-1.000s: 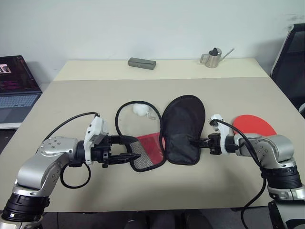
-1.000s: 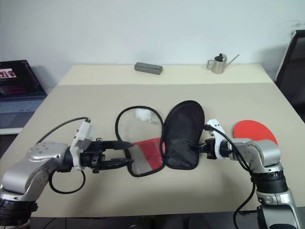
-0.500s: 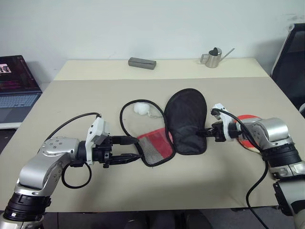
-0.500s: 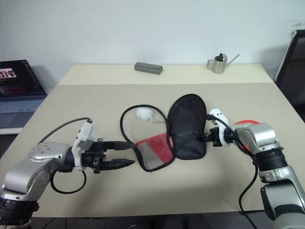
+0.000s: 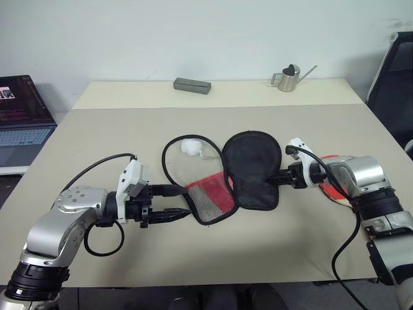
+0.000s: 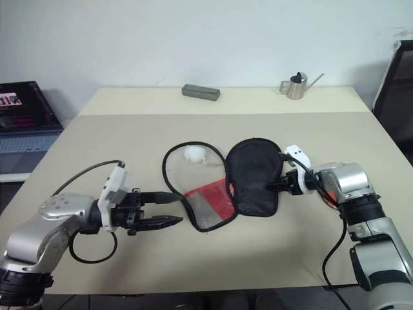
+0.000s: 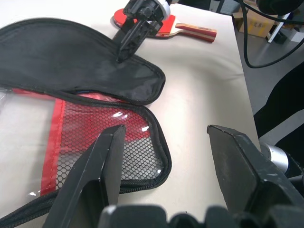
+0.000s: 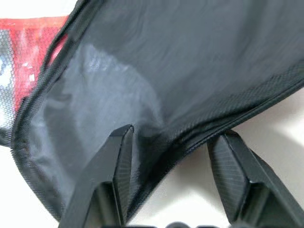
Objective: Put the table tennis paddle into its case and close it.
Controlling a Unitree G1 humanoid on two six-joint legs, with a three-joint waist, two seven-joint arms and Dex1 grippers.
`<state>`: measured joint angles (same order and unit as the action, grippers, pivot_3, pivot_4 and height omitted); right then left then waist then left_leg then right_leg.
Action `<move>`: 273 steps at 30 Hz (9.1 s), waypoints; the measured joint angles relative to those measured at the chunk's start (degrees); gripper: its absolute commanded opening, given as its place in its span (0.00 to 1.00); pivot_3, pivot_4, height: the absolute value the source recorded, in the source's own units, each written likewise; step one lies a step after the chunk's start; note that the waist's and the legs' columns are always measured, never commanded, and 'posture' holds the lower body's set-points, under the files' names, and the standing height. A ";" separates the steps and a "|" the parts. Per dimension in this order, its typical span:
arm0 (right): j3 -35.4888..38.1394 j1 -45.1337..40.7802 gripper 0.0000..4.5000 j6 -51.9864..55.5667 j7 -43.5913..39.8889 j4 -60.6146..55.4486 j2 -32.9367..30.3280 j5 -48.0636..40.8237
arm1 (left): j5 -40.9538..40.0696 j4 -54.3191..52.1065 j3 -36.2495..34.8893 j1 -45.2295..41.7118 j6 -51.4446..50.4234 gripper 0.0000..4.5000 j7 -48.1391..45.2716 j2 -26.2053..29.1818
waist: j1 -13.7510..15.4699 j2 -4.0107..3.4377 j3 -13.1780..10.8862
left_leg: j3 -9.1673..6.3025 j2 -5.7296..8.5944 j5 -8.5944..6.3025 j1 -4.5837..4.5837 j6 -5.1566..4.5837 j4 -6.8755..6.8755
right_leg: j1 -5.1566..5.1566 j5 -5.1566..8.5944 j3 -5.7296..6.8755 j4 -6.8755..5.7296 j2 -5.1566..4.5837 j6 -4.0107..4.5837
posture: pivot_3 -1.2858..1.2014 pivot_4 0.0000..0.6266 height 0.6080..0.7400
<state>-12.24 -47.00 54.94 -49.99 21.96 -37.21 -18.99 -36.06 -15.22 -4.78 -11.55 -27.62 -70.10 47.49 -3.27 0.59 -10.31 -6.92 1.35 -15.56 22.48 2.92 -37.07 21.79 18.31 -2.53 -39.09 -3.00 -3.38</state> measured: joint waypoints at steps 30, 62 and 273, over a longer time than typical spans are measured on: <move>15.16 12.39 0.52 -10.46 5.75 -17.36 -0.75 1.39 | -4.19 -1.63 -5.48 -6.45 -1.58 0.66 8.07 -2.59 | 0.08 0.01 0.01 | 0.00 0.01 0.01 0.05 0.02 -0.02 | 0.02 0.00 0.02 0.00 -0.02 0.00 | 0.52 0.24 1.00; 41.10 46.63 0.92 -5.69 8.10 -27.71 -14.60 -2.64 | 0.51 10.42 11.52 -23.53 -0.47 0.66 -8.66 -9.46 | 0.32 0.03 0.02 | 0.48 0.02 0.00 -0.54 -0.03 -0.07 | -0.54 0.00 -0.16 -0.04 0.08 -0.01 | 0.52 0.24 1.00; 8.96 27.39 0.13 -5.44 -0.18 -37.84 -10.04 -3.31 | 4.48 6.11 2.55 -11.08 1.87 0.66 0.55 -4.97 | 0.52 0.61 0.25 | 0.37 -0.04 0.02 -0.48 -0.08 0.05 | -0.43 -0.08 -0.11 0.09 0.02 -0.05 | 0.52 0.24 1.00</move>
<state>-3.28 -19.61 49.50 -50.17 -15.87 -47.25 -22.30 -31.57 -9.11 -2.23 -22.63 -25.74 -69.55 42.52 -2.75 1.20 -10.06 -6.55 1.31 -15.54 21.99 2.84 -37.03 21.36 18.24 -2.63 -39.00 -2.98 -3.43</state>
